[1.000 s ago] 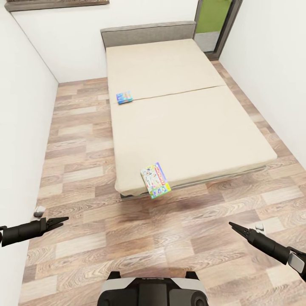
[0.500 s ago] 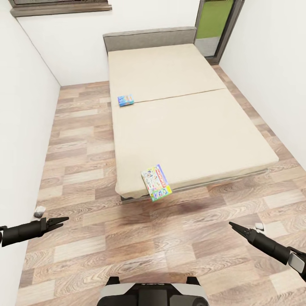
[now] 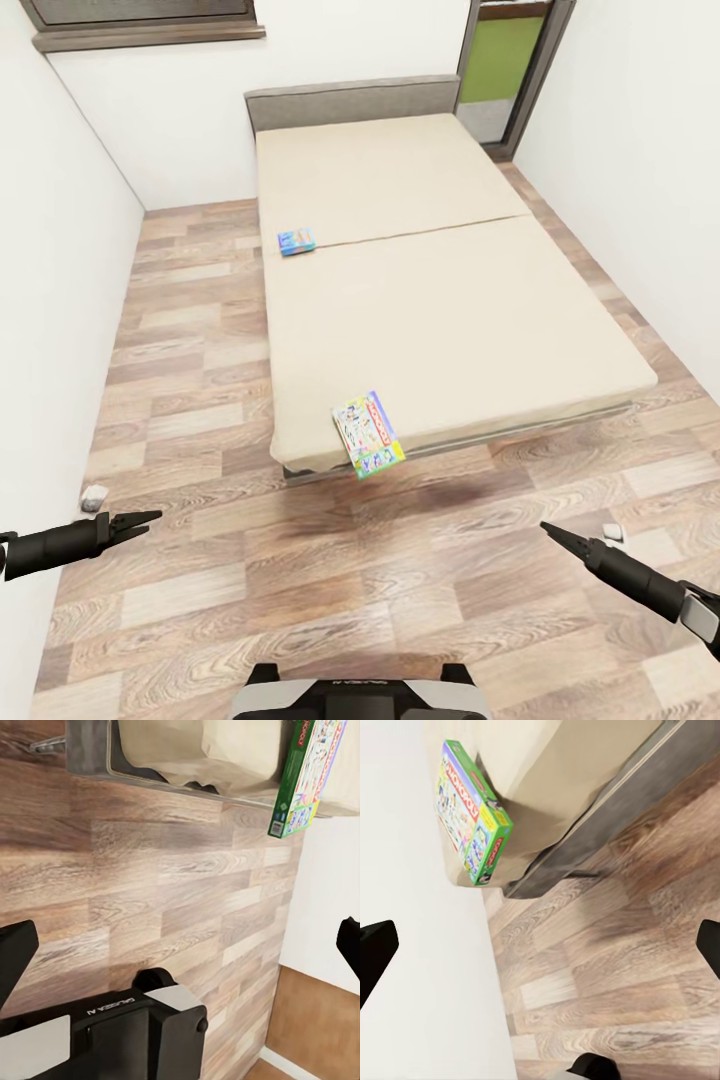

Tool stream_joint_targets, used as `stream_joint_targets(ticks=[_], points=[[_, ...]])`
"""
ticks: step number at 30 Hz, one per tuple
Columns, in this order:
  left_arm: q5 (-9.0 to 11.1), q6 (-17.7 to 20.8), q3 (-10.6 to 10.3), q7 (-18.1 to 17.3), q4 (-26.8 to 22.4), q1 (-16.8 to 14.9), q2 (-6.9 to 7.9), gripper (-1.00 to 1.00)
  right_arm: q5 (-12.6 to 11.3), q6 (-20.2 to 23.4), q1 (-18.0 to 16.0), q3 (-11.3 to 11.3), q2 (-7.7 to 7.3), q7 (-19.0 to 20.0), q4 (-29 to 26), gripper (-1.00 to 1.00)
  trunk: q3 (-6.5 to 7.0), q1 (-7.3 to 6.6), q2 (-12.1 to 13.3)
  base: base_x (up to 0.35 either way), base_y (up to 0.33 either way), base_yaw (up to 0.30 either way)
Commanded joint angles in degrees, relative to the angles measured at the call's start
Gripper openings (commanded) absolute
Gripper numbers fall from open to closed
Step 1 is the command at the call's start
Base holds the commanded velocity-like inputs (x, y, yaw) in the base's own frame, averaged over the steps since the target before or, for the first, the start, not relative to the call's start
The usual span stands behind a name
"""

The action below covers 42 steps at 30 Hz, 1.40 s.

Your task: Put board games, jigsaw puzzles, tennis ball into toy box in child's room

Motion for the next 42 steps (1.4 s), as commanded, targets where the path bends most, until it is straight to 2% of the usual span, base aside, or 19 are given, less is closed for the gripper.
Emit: stream_joint_targets(ticks=[1, 11, 14, 21, 34, 42], points=[[0.08, 0.6, 0.05, -0.15, -0.01, -0.02, 0.0, 1.0, -0.55, 0.56, -0.01, 0.5, -0.07, 0.41, 0.0, 1.0, -0.12, 0.23, -0.44, 0.0, 0.0, 0.0], [0.08, 0.6, 0.04, -0.15, -0.03, -0.02, -0.04, 1.0, -0.57, 0.42, 0.25, 0.38, -0.64, 6.91, 0.0, 1.0, -0.97, 2.43, -4.45, 0.0, 0.0, 0.0], [0.08, 0.59, 0.03, -0.15, 0.0, -0.02, -0.07, 1.0, -0.7, 0.44, 0.77, 0.35, -1.41, 8.53, 0.0, 1.0, -1.23, 3.09, -5.66, 0.0, 0.0, 0.0], [0.07, 0.57, 0.03, -0.15, 0.0, -0.02, -0.08, 1.0, -1.14, 0.57, 1.19, 0.37, -2.86, 9.41, 0.05, 1.0, -1.83, 4.62, -8.46, 0.0, 0.0, 0.0], [0.08, 0.52, 0.03, -0.15, -0.01, -0.02, -0.08, 1.0, -1.67, 0.74, 1.29, 0.32, -3.62, 9.69, 0.08, 1.0, -2.93, 7.48, -13.68, 0.0, 0.0, 0.0], [0.03, 0.51, 0.03, -0.15, -0.02, -0.02, -0.07, 1.0, -1.75, 0.75, 1.37, 0.39, -4.86, 9.69, 0.13, 1.0, -3.62, 9.24, -16.89, 0.0, 0.0, 0.0]])
